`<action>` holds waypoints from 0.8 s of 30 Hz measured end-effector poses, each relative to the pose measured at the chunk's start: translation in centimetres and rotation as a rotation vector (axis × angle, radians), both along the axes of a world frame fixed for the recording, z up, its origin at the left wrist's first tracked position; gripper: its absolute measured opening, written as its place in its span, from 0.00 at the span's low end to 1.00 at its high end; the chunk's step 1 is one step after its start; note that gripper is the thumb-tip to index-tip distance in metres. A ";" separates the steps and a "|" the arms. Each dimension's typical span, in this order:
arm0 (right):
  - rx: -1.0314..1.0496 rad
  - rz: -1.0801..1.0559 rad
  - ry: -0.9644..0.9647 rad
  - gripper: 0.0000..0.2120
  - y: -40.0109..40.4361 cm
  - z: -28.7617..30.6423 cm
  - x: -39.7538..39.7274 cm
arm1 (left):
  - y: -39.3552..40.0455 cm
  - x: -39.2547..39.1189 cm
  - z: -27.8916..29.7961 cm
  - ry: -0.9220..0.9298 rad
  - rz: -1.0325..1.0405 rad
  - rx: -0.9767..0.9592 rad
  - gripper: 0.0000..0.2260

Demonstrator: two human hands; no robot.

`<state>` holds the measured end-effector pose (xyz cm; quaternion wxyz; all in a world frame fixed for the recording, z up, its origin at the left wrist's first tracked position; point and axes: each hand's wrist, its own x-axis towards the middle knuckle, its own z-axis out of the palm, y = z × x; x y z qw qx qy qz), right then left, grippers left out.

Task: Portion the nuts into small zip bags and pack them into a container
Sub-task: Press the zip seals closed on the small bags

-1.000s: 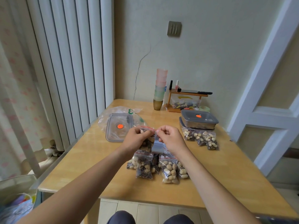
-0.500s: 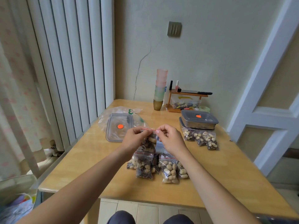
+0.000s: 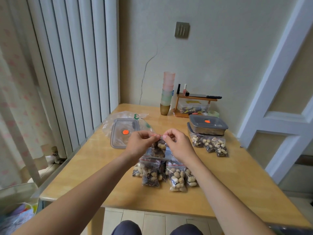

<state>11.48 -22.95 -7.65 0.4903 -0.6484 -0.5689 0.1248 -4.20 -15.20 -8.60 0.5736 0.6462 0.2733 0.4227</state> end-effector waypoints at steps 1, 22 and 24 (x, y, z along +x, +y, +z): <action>-0.011 -0.010 -0.027 0.07 0.0 0.0 0.0 | 0.0 0.0 -0.1 0.017 -0.005 0.012 0.07; 0.005 0.034 -0.134 0.07 -0.2 -0.2 -0.4 | 0.5 -0.5 -0.3 0.212 0.160 0.365 0.05; -0.008 0.031 -0.172 0.07 -0.3 -0.1 -0.5 | 0.3 -0.4 -0.3 0.267 0.163 0.417 0.05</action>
